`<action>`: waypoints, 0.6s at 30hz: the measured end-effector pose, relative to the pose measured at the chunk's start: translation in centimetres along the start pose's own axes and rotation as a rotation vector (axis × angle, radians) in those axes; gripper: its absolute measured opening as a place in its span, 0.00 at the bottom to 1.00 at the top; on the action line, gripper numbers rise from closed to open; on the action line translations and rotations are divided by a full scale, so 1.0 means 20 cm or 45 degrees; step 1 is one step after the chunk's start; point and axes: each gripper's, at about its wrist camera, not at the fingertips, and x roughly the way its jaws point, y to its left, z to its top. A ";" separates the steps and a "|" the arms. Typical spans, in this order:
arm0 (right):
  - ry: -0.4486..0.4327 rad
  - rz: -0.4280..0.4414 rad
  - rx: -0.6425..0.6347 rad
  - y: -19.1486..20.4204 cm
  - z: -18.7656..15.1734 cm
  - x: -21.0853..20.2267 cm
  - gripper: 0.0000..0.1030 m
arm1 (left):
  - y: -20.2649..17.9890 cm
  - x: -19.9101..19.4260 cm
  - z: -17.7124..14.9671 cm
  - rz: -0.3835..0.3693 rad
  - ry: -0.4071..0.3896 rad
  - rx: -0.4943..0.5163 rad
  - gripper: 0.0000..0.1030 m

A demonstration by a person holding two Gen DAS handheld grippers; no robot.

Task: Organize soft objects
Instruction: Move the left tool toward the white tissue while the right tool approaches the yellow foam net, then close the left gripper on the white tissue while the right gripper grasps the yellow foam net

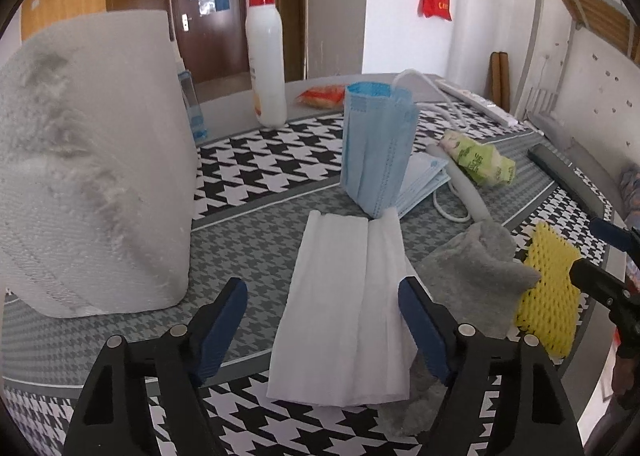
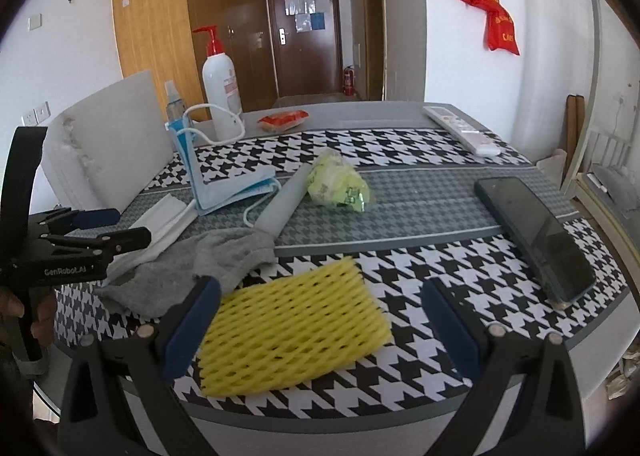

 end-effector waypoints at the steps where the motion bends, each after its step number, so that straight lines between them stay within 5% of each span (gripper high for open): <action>1: 0.004 -0.003 -0.001 0.00 0.00 0.01 0.98 | 0.00 0.01 0.00 -0.002 0.007 -0.001 0.75; 11: 0.053 -0.023 -0.029 0.01 -0.01 0.06 0.98 | 0.00 0.06 -0.02 -0.030 0.075 0.014 0.60; 18: 0.093 -0.054 -0.069 0.04 -0.04 0.08 0.98 | 0.00 0.05 -0.02 -0.058 0.063 0.020 0.20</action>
